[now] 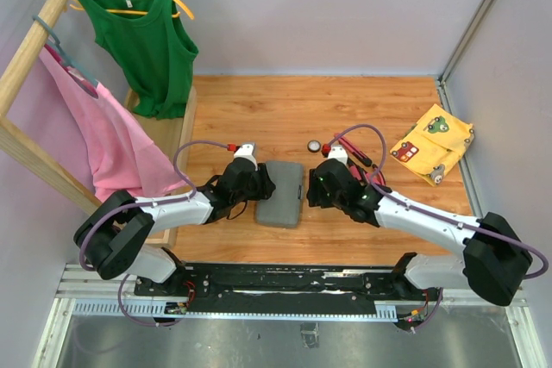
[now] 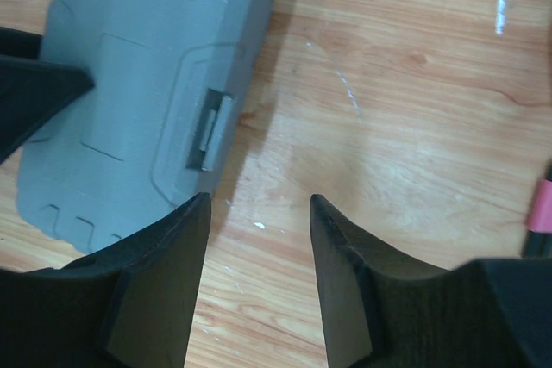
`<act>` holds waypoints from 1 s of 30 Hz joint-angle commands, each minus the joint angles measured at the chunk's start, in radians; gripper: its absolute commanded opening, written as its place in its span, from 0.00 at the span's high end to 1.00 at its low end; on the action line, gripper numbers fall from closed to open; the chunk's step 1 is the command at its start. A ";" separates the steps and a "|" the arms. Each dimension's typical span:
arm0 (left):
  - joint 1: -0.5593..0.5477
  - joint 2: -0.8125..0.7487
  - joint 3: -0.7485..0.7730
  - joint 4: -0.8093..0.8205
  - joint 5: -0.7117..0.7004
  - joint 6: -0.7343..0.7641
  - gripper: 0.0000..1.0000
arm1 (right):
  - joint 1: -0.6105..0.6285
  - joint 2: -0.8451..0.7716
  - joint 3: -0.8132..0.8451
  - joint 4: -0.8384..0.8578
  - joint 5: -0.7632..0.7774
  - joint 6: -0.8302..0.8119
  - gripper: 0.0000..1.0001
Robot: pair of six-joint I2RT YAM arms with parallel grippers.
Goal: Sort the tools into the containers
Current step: Open the storage box at the center of the board.
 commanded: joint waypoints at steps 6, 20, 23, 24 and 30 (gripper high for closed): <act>0.002 0.038 -0.040 -0.159 -0.056 0.022 0.76 | -0.044 0.077 0.003 0.133 -0.097 0.053 0.47; 0.002 0.041 -0.040 -0.154 -0.053 0.021 0.76 | -0.080 0.162 0.036 0.146 -0.103 0.054 0.49; 0.002 0.041 -0.039 -0.154 -0.052 0.022 0.76 | -0.083 0.179 0.047 0.158 -0.112 0.050 0.49; 0.002 0.040 -0.039 -0.154 -0.051 0.023 0.76 | -0.082 0.185 0.053 0.158 -0.114 0.048 0.49; 0.002 0.041 -0.040 -0.153 -0.050 0.024 0.76 | -0.083 0.217 0.074 0.132 -0.094 0.048 0.51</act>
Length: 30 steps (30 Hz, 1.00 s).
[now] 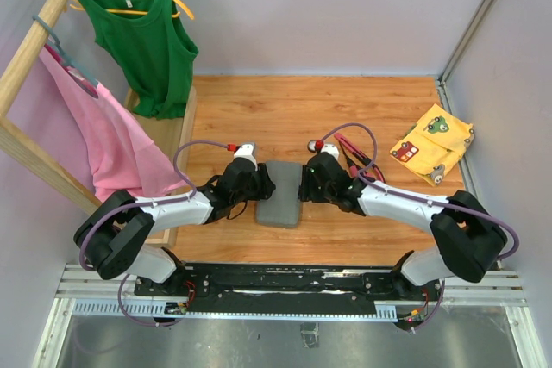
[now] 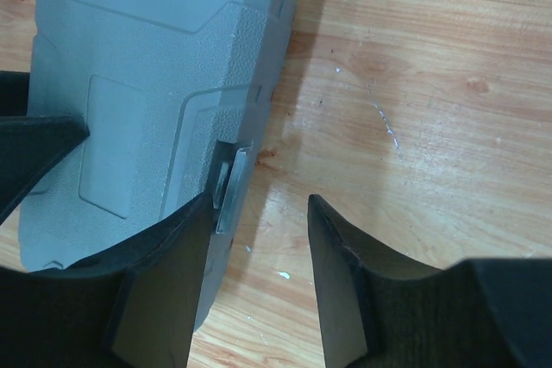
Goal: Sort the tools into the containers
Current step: Open the storage box at the center of the board.
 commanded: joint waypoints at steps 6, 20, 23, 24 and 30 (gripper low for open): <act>0.002 0.038 -0.043 -0.150 -0.050 0.025 0.76 | -0.026 0.020 0.046 -0.092 0.089 0.006 0.56; 0.002 0.036 -0.046 -0.145 -0.049 0.025 0.76 | -0.027 0.104 0.054 -0.119 0.073 -0.005 0.61; 0.002 0.036 -0.046 -0.145 -0.048 0.025 0.76 | -0.026 0.122 0.055 -0.114 0.065 -0.005 0.61; 0.002 0.036 -0.046 -0.145 -0.048 0.026 0.76 | -0.026 0.125 0.055 -0.111 0.063 -0.004 0.61; 0.002 0.036 -0.046 -0.145 -0.047 0.026 0.76 | -0.026 0.084 0.042 -0.108 0.068 -0.006 0.61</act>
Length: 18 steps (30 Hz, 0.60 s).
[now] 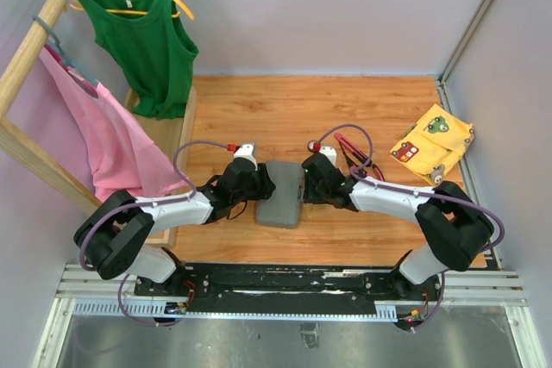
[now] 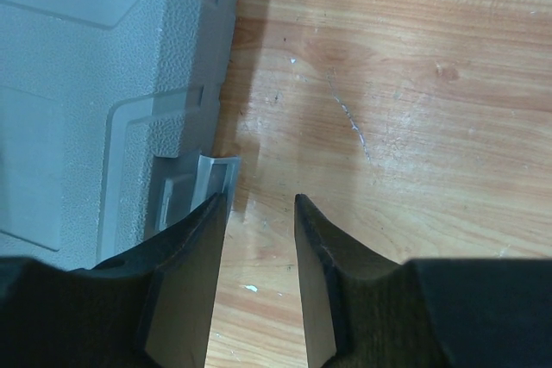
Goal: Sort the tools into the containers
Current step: Open the storage box at the center of the board.
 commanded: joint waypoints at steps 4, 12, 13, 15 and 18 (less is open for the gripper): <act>0.002 0.036 -0.043 -0.150 -0.046 0.029 0.76 | -0.026 -0.113 -0.034 -0.025 0.014 -0.026 0.59; 0.001 0.070 0.029 -0.237 -0.056 0.023 0.74 | -0.026 -0.337 -0.149 -0.031 0.036 -0.039 0.57; 0.002 0.062 0.027 -0.239 -0.059 0.021 0.73 | -0.026 -0.360 -0.165 -0.031 0.037 -0.037 0.57; 0.002 0.043 0.024 -0.244 -0.069 0.019 0.68 | -0.028 -0.401 -0.194 -0.031 0.039 -0.028 0.55; 0.002 0.033 0.024 -0.250 -0.087 0.020 0.65 | -0.039 -0.447 -0.235 -0.008 0.022 -0.001 0.53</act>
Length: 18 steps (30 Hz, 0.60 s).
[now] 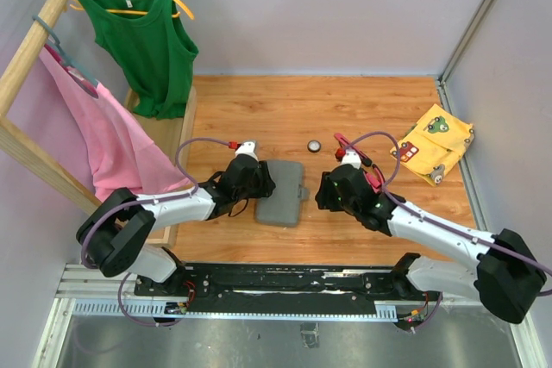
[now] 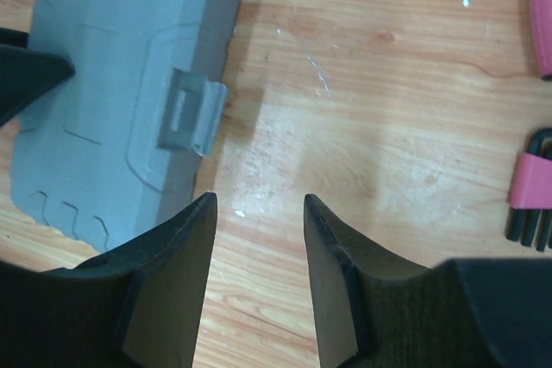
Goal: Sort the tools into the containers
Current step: Open the storage box at the center of the board.
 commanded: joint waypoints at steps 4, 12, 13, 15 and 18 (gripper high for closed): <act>0.001 0.018 -0.030 -0.177 -0.071 0.029 0.64 | -0.081 -0.074 -0.113 0.117 -0.082 0.082 0.50; 0.001 0.020 -0.053 -0.145 -0.069 0.022 0.66 | -0.163 0.023 -0.202 0.411 -0.287 0.225 0.45; 0.001 0.021 -0.053 -0.142 -0.068 0.024 0.66 | -0.166 0.041 -0.206 0.443 -0.297 0.238 0.45; 0.001 0.026 -0.054 -0.138 -0.068 0.028 0.67 | -0.173 0.089 -0.207 0.499 -0.315 0.259 0.47; 0.001 0.032 -0.055 -0.132 -0.066 0.030 0.70 | -0.180 0.165 -0.206 0.599 -0.352 0.291 0.51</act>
